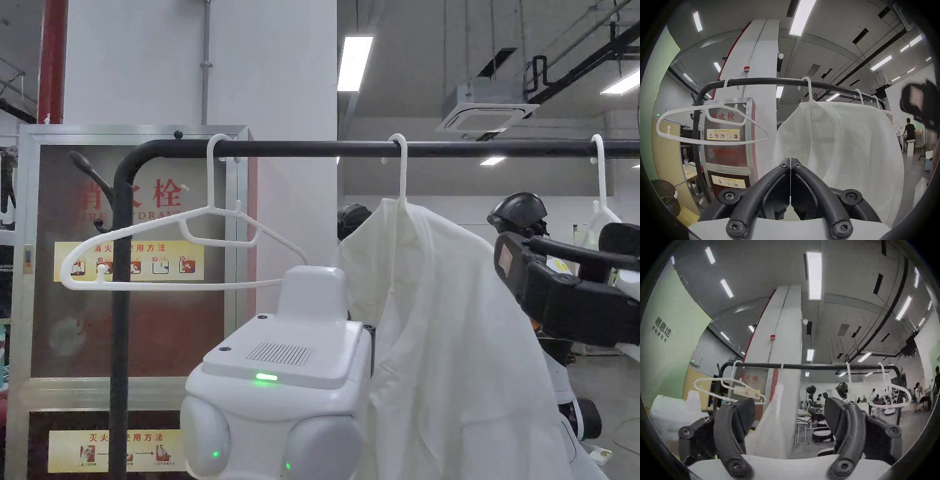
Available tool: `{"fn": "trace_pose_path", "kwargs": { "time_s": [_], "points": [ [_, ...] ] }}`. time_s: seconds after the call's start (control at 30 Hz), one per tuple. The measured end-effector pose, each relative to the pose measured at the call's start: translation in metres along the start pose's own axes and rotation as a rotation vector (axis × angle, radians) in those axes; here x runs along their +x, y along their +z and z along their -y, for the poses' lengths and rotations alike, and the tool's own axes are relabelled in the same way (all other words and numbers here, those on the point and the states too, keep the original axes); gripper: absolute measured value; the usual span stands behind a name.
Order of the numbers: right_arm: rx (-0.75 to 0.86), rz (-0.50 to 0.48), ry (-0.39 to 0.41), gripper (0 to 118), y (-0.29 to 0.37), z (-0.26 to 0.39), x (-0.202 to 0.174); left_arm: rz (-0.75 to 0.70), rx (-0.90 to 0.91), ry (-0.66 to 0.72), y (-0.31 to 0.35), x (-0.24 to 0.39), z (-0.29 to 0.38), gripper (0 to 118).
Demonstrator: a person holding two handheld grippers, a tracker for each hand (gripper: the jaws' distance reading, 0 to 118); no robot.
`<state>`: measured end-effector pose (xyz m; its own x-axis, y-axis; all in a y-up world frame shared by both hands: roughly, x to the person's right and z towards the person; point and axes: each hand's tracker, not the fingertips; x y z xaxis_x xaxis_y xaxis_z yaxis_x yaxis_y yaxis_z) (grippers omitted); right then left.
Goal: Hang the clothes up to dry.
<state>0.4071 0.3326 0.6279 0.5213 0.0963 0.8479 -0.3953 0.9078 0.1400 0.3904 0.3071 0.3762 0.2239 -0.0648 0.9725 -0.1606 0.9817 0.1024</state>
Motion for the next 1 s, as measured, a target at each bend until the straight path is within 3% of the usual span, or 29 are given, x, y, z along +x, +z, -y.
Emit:
{"fn": "trace_pose_path", "kwargs": {
  "time_s": [0.1,0.13,0.17,0.2,0.23,0.27,0.3,0.4,0.53,0.6,0.67,0.8,0.87,0.93,1.0],
  "points": [
    [-0.016,0.064,0.011,84,0.029,0.028,0.002,-0.021,-0.017,-0.007,0.002,0.001,0.01,0],
    [-0.016,0.09,0.021,69,0.039,0.04,0.002,-0.028,-0.025,-0.007,0.003,0.002,0.015,0],
    [-0.005,0.131,0.025,16,0.051,0.054,0.001,-0.025,-0.025,0.009,0.005,0.0,0.02,0],
    [-0.017,0.153,0.016,0,0.061,0.067,0.0,-0.029,-0.008,0.015,0.007,-0.001,0.024,0],
    [-0.061,0.149,0.003,0,0.066,0.083,-0.001,-0.04,-0.022,0.021,0.008,0.0,0.03,0],
    [-0.087,0.224,-0.027,0,0.074,0.095,-0.002,-0.065,-0.023,0.03,0.009,0.001,0.036,0],
    [-0.101,0.231,-0.097,0,0.075,0.108,0.003,-0.068,-0.02,0.027,0.009,0.002,0.042,0],
    [-0.231,0.131,-0.054,0,0.058,0.121,0.004,-0.067,-0.055,0.015,0.007,0.007,0.056,0],
    [-0.191,0.119,-0.094,0,0.054,0.117,0.018,-0.014,-0.076,0.008,0.011,0.007,0.061,0],
    [-0.187,0.019,-0.148,0,0.053,0.113,0.034,0.05,-0.084,0.008,0.011,-0.001,0.055,0],
    [-0.191,-0.168,-0.231,0,0.044,0.106,0.057,0.272,-0.151,0.063,0.005,-0.02,0.047,0],
    [-0.29,-0.836,-0.458,0,0.011,0.106,0.105,0.983,-0.31,0.235,-0.007,-0.073,0.036,0],
    [-0.367,-1.038,-0.585,0,-0.005,0.116,0.112,1.172,-0.329,0.233,-0.004,-0.088,0.044,0],
    [-0.348,-1.075,-0.612,0,-0.013,0.123,0.111,1.239,-0.268,0.14,0.009,-0.093,0.048,0],
    [-0.358,-1.037,-0.58,0,-0.016,0.128,0.101,1.171,-0.277,0.115,0.014,-0.095,0.049,0]
  ]
}}
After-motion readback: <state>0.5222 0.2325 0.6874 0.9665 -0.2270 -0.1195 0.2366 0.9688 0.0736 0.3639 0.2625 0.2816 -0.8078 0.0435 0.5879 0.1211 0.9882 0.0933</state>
